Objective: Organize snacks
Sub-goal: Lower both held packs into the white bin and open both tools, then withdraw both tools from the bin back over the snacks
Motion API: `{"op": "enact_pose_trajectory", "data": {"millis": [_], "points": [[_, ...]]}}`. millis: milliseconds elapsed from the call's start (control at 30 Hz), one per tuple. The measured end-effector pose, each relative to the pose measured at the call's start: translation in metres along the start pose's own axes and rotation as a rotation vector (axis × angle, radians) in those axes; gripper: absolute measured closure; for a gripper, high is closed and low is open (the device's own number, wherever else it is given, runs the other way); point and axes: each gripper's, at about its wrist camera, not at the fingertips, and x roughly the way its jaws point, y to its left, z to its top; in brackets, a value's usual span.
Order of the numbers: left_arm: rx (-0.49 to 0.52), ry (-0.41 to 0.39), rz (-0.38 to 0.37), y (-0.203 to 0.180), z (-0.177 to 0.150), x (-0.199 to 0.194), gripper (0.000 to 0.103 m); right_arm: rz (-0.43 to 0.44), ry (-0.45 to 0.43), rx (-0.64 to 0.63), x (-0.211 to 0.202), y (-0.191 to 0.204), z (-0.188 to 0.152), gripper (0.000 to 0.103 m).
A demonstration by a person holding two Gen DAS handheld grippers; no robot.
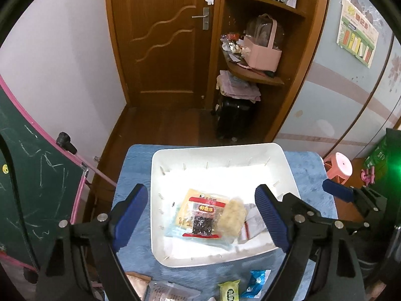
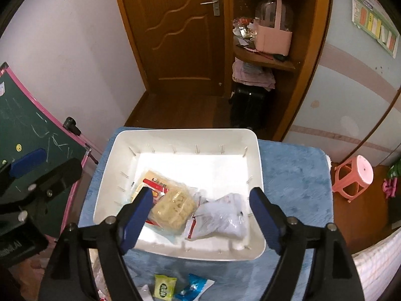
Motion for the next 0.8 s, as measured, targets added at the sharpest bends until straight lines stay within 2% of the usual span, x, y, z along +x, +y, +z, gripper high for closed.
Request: {"op": "enact_pose_trajectory", "data": {"millis": [233,367,567,800], "points": [[0.034,-0.017,0.017,0.005,-0.017,-0.023,0.016,-0.006,0.014,0.019,-0.013,0.010,-0.016,0.023],[0.034,-0.026,0.004,0.013,-0.028,-0.042,0.016,0.040,0.017,0.006,-0.029,0.019,-0.029,0.023],[0.023,-0.038,-0.024,0.024,-0.044,-0.071,0.016,0.039,-0.019,0.017,-0.062,0.034,-0.048,0.023],[0.058,-0.064,-0.056,0.037,-0.066,-0.108,0.016,-0.008,-0.079,0.040,-0.100,0.050,-0.076,0.023]]}}
